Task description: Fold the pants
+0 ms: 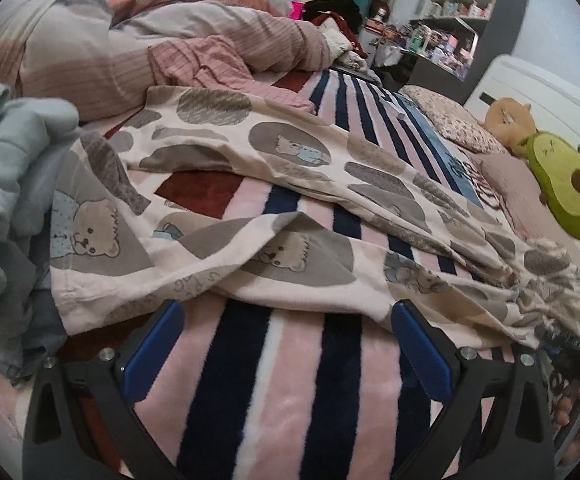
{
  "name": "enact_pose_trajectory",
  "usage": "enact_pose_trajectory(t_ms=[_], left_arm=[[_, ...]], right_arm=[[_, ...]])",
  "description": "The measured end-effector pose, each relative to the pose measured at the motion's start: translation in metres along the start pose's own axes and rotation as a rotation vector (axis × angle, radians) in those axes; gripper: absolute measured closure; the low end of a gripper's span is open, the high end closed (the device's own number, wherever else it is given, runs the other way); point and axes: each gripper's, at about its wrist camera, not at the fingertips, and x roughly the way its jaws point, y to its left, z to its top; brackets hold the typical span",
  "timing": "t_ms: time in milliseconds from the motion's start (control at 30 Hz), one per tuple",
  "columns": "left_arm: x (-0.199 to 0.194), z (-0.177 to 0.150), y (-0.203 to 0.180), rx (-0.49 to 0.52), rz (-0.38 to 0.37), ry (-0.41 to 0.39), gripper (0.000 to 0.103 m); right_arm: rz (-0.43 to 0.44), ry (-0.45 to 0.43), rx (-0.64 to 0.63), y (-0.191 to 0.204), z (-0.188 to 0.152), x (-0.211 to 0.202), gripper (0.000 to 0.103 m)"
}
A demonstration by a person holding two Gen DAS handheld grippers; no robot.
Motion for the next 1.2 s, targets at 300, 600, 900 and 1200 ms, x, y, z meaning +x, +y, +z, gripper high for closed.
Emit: enact_pose_trajectory(t_ms=[300,600,900,1200], left_arm=[[0.01,0.016,0.027,-0.099,0.027,-0.019,0.001],[0.031,0.024,0.055,-0.202,0.109,0.023,0.056],[0.024,0.009,0.067,-0.227,0.078,0.051,0.098],[0.008,-0.017,0.075,-0.372,-0.089,0.107,0.039]], right_arm=[[-0.087,-0.153,-0.004,0.003,0.0,-0.036,0.101],[-0.146,-0.184,-0.023,0.0,-0.002,-0.057,0.101],[-0.148,-0.138,-0.03,-0.001,-0.009,-0.052,0.101],[-0.134,-0.109,-0.037,0.002,-0.012,-0.044,0.1]])
